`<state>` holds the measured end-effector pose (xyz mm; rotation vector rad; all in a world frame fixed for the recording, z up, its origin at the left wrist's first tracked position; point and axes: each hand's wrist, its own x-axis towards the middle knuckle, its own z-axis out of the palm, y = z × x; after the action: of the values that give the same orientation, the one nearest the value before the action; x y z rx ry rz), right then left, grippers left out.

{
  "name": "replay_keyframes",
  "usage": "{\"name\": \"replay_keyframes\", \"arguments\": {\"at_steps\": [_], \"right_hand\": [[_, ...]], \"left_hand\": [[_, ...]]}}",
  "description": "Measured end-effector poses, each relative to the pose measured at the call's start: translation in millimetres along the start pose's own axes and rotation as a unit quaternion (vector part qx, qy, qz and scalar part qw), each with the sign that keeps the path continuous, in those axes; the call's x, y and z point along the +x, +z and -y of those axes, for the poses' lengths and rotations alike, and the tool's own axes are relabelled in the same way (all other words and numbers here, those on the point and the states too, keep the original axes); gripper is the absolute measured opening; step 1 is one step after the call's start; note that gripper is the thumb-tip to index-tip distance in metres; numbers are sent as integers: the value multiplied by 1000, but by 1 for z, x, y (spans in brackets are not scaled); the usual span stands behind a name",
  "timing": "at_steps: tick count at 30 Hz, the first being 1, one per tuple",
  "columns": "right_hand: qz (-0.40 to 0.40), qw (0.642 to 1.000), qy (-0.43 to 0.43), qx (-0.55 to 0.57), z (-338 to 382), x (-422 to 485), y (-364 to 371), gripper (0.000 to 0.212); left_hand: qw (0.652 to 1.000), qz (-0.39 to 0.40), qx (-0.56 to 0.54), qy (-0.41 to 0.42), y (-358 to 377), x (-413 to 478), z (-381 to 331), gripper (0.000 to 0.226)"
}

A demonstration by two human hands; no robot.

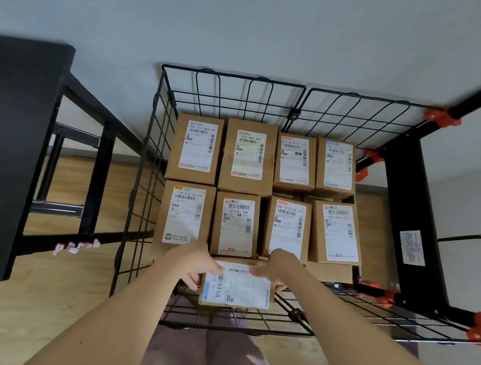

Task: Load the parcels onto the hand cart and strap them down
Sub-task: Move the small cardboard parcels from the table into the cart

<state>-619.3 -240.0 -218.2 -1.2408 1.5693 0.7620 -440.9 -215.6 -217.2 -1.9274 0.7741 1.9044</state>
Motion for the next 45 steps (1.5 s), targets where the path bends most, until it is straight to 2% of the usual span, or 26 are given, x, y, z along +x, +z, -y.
{"name": "replay_keyframes", "arguments": {"at_steps": [2, 4, 8, 11, 13, 17, 22, 27, 33, 36, 39, 42, 45], "right_hand": [[-17, 1000, 5, -17, 4, 7, 10, 39], [-23, 999, 14, -18, 3, 14, 17, 41], [5, 999, 30, 21, -2, 21, 19, 35], [43, 994, 59, 87, -4, 23, 14, 38], [56, 988, 73, 124, -5, 25, 14, 41], [48, 984, 80, 153, -5, 30, 19, 43], [56, 982, 84, 156, -4, 34, 21, 46], [52, 984, 76, 151, -8, 32, 23, 52], [34, 989, 64, 125, -17, 24, 19, 59], [38, 990, 55, 126, -23, 17, 17, 64], [28, 993, 44, 108, -26, 6, 9, 60], [-25, 998, 19, 57, -27, -4, 0, 42], [-64, 998, -9, 15, -24, -22, -11, 39]], "left_hand": [[991, -57, 119, 34, 4, 5, 2, 50], [966, -117, 220, 65, 9, 12, 6, 31], [956, -159, 232, 84, 10, 14, 9, 4], [957, -162, 241, 16, 1, 14, 19, 8], [959, -110, 260, -15, -5, 17, 30, 24], [951, -47, 306, 13, -8, 29, 38, 29], [940, -16, 341, 14, -9, 31, 37, 29], [946, 2, 323, 12, -4, 32, 27, 28], [944, -14, 328, 38, 2, 29, 24, 10], [946, -20, 322, 37, 3, 29, 30, 11], [948, -42, 311, 44, 2, 19, 29, 20], [951, -86, 290, 69, 2, 5, 26, 25], [946, -124, 280, 103, -2, -14, 19, 23]]}}
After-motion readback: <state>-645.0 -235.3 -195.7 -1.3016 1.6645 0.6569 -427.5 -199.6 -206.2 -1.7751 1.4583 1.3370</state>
